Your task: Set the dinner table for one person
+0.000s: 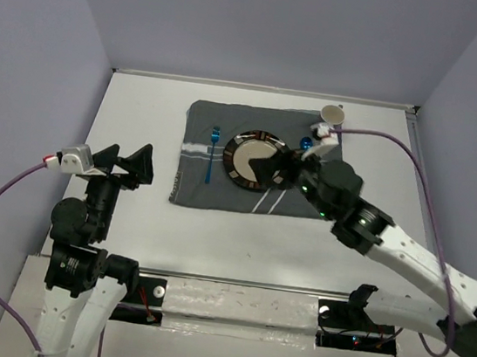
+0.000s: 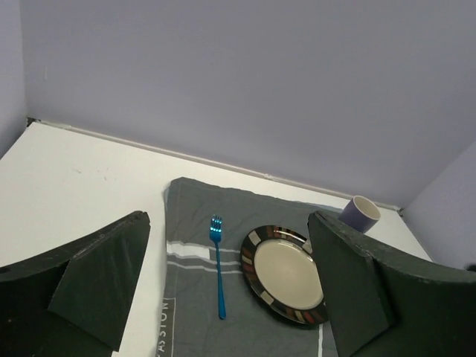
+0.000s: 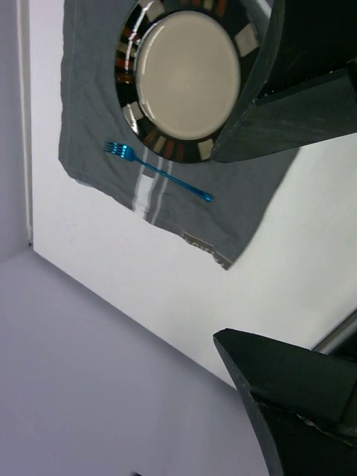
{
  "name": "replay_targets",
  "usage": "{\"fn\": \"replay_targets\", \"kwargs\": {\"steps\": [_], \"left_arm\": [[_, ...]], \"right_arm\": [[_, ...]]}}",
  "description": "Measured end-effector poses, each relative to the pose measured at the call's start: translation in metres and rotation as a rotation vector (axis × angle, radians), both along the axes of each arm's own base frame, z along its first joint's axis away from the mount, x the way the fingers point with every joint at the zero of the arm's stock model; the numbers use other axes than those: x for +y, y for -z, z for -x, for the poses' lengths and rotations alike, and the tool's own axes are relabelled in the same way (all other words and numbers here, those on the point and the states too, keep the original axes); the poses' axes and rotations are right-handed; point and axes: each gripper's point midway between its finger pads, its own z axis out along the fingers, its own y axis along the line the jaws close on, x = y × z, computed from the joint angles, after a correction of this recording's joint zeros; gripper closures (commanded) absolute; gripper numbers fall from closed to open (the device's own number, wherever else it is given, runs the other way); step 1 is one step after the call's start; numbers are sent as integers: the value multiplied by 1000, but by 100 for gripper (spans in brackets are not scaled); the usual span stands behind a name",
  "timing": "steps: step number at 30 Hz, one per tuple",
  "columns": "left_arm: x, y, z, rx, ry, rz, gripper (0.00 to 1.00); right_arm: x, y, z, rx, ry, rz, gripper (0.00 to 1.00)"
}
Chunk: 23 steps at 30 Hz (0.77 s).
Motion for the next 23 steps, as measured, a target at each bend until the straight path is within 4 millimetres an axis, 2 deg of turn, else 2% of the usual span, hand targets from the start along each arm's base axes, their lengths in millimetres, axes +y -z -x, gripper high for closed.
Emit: {"fn": "replay_targets", "kwargs": {"steps": [1, 3, 7, 8, 10, 12, 14, 17, 19, 21, 23], "left_arm": [[-1, 0, -1, -1, 4, -2, 1], [-1, 0, -2, 3, 6, -4, 1], [0, 6, -8, 24, -4, -8, 1], [1, 9, -10, 31, -6, -10, 1], [0, 14, -13, 48, -3, -15, 1], [-3, 18, -18, 63, 10, -20, 1], [-4, 21, -22, 79, 18, -21, 1], [-7, 28, -28, 103, 31, -26, 1], [-10, 31, -30, 109, 44, -29, 1], [-12, 31, -30, 109, 57, -31, 1], [-15, 28, -29, 96, 73, -33, 1]], "right_arm": [[-18, 4, 19, -17, -25, -9, 0], [-42, 4, 40, -42, -38, -22, 0], [-97, -10, 83, -142, -41, -116, 0], [-116, -16, 95, -179, -28, -159, 0], [-138, -19, 108, -215, -3, -214, 0], [-153, -11, 115, -221, 21, -252, 0], [-155, 12, 117, -189, 24, -257, 0], [-147, 63, 116, -93, 11, -212, 0], [-142, 88, 116, -37, -3, -173, 0], [-140, 97, 117, -10, -9, -143, 0], [-141, 91, 117, -17, -10, -128, 0]]}}
